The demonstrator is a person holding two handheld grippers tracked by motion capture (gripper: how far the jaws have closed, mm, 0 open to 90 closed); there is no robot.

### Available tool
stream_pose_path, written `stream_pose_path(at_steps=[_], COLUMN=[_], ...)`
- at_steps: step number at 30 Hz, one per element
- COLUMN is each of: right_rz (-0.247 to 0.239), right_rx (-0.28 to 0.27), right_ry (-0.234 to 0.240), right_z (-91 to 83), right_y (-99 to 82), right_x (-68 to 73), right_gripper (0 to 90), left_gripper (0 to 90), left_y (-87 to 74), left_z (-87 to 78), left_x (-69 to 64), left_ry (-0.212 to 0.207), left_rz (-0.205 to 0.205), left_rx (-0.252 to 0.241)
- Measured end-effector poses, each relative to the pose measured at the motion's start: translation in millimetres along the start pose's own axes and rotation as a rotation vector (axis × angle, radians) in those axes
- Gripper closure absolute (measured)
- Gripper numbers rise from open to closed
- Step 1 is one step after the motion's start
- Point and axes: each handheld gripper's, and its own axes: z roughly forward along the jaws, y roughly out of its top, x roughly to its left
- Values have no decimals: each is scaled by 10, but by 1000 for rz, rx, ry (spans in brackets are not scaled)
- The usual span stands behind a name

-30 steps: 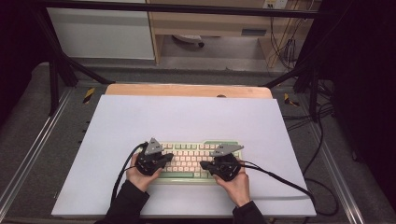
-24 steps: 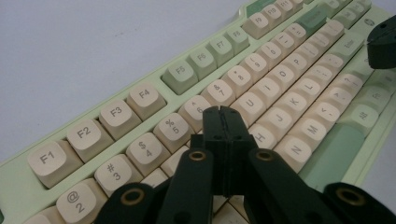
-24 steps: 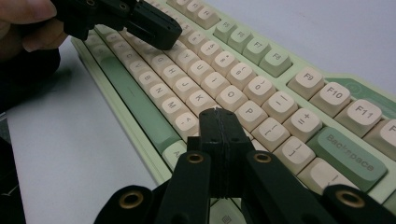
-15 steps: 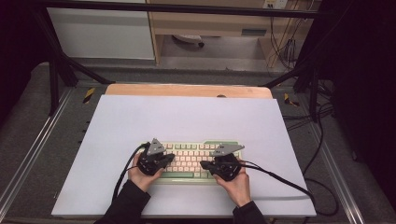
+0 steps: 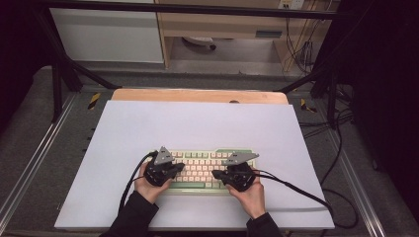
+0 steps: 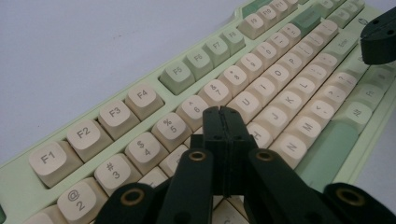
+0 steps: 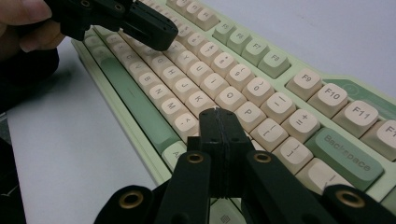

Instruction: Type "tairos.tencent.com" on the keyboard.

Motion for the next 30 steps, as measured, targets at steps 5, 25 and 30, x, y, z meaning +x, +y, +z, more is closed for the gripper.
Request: stream_pose_path(at_steps=[5,25,30], right_rz=[1,3,3], right_rx=[1,3,3], right_ry=[2,2,2], right_z=[-11,-9,-8], right_y=[-1,-3,-3], right_x=[-6,-5,-5], right_gripper=[900,900,900], left_gripper=[900,900,900], left_y=[1,-61,-79], left_z=[-51,-234,-243], left_x=[-5,82,135], left_ry=[-6,5,17], left_rz=[3,-22,-34], left_rx=[-9,-25,-23])
